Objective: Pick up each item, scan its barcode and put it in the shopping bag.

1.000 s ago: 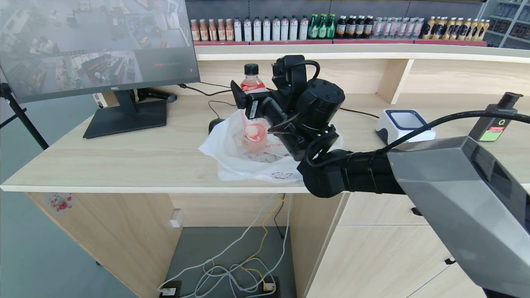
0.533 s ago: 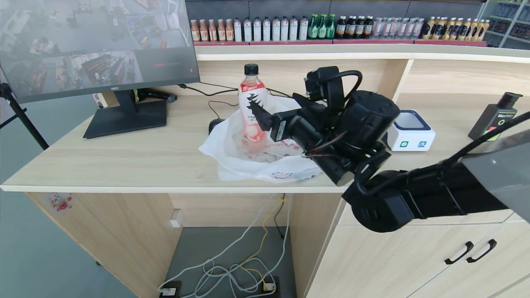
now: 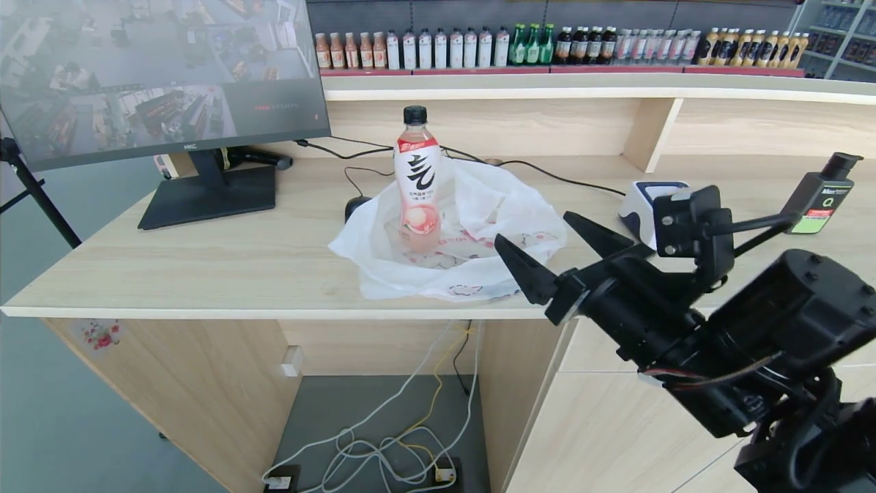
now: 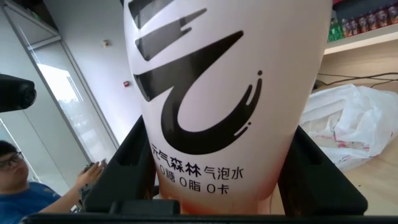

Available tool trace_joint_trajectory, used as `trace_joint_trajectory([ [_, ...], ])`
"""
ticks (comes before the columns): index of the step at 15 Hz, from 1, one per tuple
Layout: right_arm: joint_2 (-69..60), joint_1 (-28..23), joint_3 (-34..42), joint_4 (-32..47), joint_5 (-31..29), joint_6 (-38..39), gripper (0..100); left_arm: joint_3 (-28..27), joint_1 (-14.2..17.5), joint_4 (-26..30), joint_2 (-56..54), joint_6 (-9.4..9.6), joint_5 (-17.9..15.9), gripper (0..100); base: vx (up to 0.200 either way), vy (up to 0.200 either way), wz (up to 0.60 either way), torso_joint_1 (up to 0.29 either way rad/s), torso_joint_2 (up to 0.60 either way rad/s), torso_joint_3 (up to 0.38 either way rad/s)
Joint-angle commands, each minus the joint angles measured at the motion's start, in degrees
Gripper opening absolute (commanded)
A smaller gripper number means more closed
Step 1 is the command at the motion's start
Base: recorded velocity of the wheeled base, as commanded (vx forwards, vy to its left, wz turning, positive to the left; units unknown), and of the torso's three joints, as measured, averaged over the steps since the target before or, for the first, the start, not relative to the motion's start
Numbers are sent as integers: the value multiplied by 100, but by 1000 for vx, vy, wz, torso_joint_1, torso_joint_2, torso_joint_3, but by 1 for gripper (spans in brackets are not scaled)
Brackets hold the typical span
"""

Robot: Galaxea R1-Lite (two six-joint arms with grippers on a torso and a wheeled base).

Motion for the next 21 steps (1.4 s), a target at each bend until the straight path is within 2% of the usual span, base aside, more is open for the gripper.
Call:
trace_joint_trajectory([
  [1,-28,4,10,-6,3,-1,0,0,2,0,1,-2,1,100,0,0,0,0,0,0],
  [11,7,57,45,-6,3,-54,0,0,2,0,1,-2,1,100,0,0,0,0,0,0],
  [17,271,-49,256,-6,-41,-607,0,0,2,0,1,-2,1,100,0,0,0,0,0,0],
  [21,974,-769,-148,-6,-85,-1416,0,0,2,0,1,-2,1,100,0,0,0,0,0,0],
])
